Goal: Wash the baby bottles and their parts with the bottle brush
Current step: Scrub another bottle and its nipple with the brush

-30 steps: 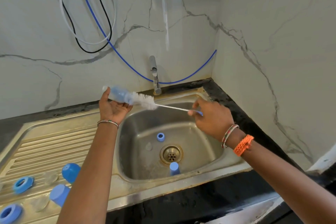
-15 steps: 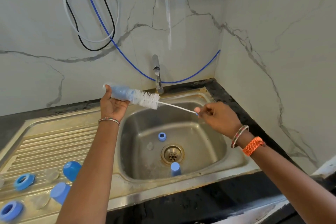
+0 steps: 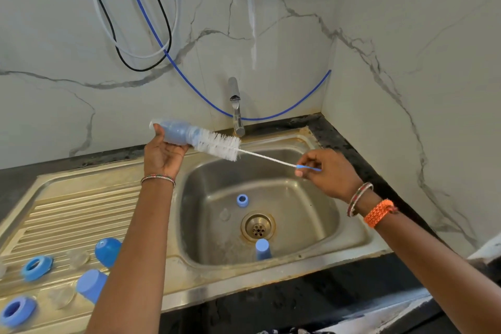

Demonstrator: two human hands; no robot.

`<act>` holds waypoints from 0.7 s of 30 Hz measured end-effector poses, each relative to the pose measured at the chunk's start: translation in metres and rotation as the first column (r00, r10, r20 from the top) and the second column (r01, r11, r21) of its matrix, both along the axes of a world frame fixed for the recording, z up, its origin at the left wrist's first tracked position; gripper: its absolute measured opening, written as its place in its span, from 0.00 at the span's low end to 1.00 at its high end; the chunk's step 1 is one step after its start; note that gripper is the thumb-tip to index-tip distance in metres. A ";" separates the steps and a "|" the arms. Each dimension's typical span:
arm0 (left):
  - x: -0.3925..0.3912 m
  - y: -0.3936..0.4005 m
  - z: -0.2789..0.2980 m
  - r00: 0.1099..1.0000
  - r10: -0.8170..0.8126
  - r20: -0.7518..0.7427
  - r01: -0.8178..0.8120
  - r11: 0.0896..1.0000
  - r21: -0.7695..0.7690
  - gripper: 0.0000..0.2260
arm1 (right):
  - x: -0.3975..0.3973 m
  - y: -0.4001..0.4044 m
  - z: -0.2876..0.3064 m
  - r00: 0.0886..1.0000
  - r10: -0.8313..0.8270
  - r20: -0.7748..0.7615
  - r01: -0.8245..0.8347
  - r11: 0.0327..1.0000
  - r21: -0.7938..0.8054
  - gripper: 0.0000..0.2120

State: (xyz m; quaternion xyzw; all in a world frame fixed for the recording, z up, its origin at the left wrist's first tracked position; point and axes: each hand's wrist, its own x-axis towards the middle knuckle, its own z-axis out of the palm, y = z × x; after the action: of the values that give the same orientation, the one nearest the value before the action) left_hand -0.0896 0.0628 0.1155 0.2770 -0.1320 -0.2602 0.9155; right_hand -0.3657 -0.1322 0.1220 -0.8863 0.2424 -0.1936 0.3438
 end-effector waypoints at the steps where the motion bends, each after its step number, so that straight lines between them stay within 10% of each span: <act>1: 0.003 0.000 0.000 0.999 0.035 -0.032 -0.035 0.999 -0.006 0.20 | -0.002 -0.005 -0.004 0.999 -0.041 0.036 0.042 0.999 -0.027 0.02; 12: 0.027 0.013 -0.006 0.896 0.413 -0.162 -0.403 0.911 0.091 0.10 | -0.084 -0.052 -0.045 0.962 -0.268 -0.047 0.270 0.962 0.039 0.10; 21: -0.058 -0.058 0.017 0.992 0.127 0.022 -0.128 0.956 0.263 0.11 | 0.020 0.032 0.006 0.967 -0.040 0.252 0.035 0.999 0.022 0.14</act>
State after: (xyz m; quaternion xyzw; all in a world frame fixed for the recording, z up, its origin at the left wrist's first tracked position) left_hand -0.1476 0.0045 0.1326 0.4049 -0.0802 -0.2151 0.8851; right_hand -0.3459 -0.0998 0.1275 -0.8467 0.2152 -0.3090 0.3759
